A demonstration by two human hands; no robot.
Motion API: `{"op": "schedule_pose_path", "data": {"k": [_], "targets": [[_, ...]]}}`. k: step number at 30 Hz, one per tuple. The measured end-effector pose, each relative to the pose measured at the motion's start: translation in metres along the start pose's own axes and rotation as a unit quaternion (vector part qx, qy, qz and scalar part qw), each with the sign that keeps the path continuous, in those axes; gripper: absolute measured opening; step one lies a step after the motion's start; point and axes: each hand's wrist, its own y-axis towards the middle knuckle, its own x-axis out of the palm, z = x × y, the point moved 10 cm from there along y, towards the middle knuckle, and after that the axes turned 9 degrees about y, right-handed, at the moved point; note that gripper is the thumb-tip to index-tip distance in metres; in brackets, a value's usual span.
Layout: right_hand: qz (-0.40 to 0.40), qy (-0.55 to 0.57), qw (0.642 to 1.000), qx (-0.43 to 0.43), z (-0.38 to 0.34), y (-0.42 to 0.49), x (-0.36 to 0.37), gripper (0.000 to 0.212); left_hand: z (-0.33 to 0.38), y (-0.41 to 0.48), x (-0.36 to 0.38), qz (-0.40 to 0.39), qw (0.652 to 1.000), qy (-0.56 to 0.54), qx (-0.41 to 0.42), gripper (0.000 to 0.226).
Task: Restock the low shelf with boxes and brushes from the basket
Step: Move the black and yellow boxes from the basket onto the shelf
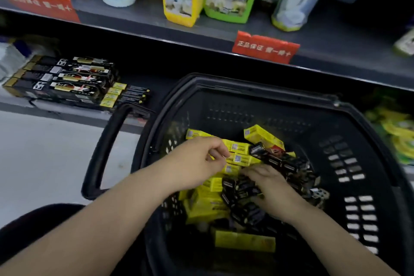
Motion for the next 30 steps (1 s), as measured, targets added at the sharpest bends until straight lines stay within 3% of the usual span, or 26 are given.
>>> {"op": "schedule_pose_path", "data": {"k": [4, 9, 13, 15, 18, 19, 20, 21, 23, 24, 26, 30], "targets": [[-0.039, 0.027, 0.998, -0.033, -0.016, 0.010, 0.005, 0.077, -0.007, 0.004, 0.026, 0.037, 0.996, -0.066, -0.038, 0.016], [0.053, 0.162, 0.985, -0.030, -0.009, -0.006, -0.033, 0.065, -0.013, 0.009, 0.051, -0.007, 0.997, -0.051, -0.056, 0.041], [0.184, 0.436, 0.880, 0.047, 0.008, -0.038, -0.074, 0.072, -0.002, 0.012, 0.078, -0.097, 0.994, -0.043, -0.027, 0.072], [0.185, 0.523, 0.830, 0.058, 0.009, -0.049, -0.072, 0.066, 0.008, 0.015, 0.088, -0.117, 0.991, -0.058, -0.004, 0.075], [0.118, 0.620, 0.775, 0.040, 0.004, -0.052, -0.055, 0.046, 0.012, 0.021, 0.094, -0.118, 0.991, -0.065, -0.003, 0.070], [0.088, 0.622, 0.777, 0.036, 0.003, -0.052, -0.052, 0.043, 0.009, 0.023, 0.095, -0.117, 0.990, -0.073, -0.015, 0.067], [0.060, 0.592, 0.803, 0.039, 0.004, -0.052, -0.049, 0.042, 0.005, 0.025, 0.094, -0.112, 0.990, -0.086, -0.033, 0.064], [0.032, 0.517, 0.854, 0.044, 0.007, -0.050, -0.045, 0.043, -0.001, 0.026, 0.091, -0.101, 0.988, -0.099, -0.056, 0.059], [-0.036, 0.257, 0.965, 0.036, 0.010, -0.046, -0.025, 0.054, -0.016, 0.030, 0.083, -0.072, 0.983, -0.128, -0.111, 0.047], [-0.069, 0.135, 0.988, 0.018, 0.008, -0.045, -0.010, 0.060, -0.025, 0.032, 0.080, -0.057, 0.976, -0.157, -0.141, 0.039], [-0.105, -0.006, 0.994, -0.024, -0.002, -0.040, 0.017, 0.067, -0.034, 0.033, 0.074, -0.030, 0.956, -0.225, -0.186, 0.023], [-0.059, -0.066, 0.994, -0.067, -0.013, -0.025, 0.017, 0.052, -0.032, 0.033, 0.070, -0.018, 0.923, -0.327, -0.202, 0.027]]}}
